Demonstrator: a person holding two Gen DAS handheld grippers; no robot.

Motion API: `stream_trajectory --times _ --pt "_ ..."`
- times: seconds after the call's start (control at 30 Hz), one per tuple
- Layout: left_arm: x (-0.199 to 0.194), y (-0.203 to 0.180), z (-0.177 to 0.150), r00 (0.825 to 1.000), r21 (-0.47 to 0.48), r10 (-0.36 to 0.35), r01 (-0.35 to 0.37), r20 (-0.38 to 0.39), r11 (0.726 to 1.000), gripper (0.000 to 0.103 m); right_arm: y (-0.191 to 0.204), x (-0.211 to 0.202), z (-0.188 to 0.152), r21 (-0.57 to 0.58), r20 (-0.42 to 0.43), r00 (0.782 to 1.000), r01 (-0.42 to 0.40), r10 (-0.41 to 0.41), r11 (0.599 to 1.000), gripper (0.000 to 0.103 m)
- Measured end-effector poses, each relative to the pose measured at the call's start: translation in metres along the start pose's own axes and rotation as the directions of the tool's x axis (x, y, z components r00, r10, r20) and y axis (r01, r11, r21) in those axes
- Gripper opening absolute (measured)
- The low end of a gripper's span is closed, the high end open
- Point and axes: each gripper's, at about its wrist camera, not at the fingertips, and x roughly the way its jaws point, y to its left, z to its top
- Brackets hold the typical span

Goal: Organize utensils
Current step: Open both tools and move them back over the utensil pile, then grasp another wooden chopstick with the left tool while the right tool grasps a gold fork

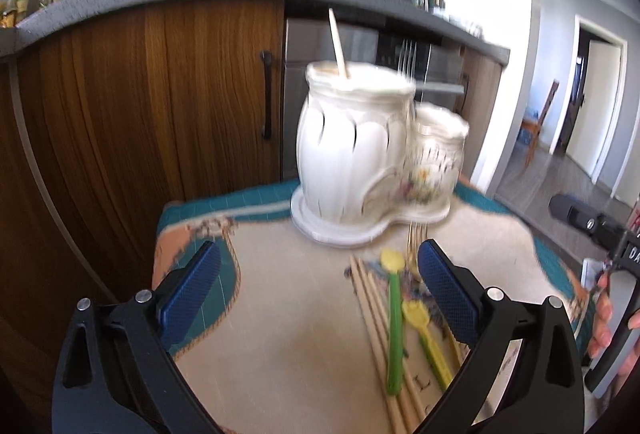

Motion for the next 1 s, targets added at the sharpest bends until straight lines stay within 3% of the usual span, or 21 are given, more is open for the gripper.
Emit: stream_trajectory --times 0.13,0.4,0.73,0.83,0.93,1.0 --pt "0.019 0.001 -0.007 0.992 0.025 0.013 -0.01 -0.129 1.0 0.097 0.001 0.006 -0.003 -0.017 -0.014 1.0 0.006 -0.007 1.0 0.097" --pt "0.042 -0.003 -0.025 0.956 0.07 -0.04 0.063 -0.291 0.996 0.069 0.008 0.014 -0.003 -0.044 -0.03 1.0 -0.006 0.005 0.999 0.097" --pt "0.046 -0.008 -0.034 0.942 0.093 -0.06 0.096 -0.331 0.991 0.058 0.011 0.014 -0.002 -0.053 -0.034 0.999 -0.011 0.009 0.999 0.097" --pt "0.048 -0.014 -0.035 0.944 0.123 -0.03 0.075 -0.328 0.99 0.054 0.011 0.015 -0.002 -0.046 -0.035 0.999 -0.011 0.01 0.999 0.097" --pt "0.045 -0.016 -0.034 0.945 0.145 -0.024 0.075 -0.327 0.986 0.039 0.012 0.015 -0.003 -0.055 -0.037 0.999 -0.014 0.012 0.998 0.097" --pt "0.047 -0.015 -0.032 0.943 0.152 -0.025 0.079 -0.331 0.985 0.02 0.013 0.014 -0.003 -0.061 -0.036 0.999 -0.015 0.013 0.998 0.097"
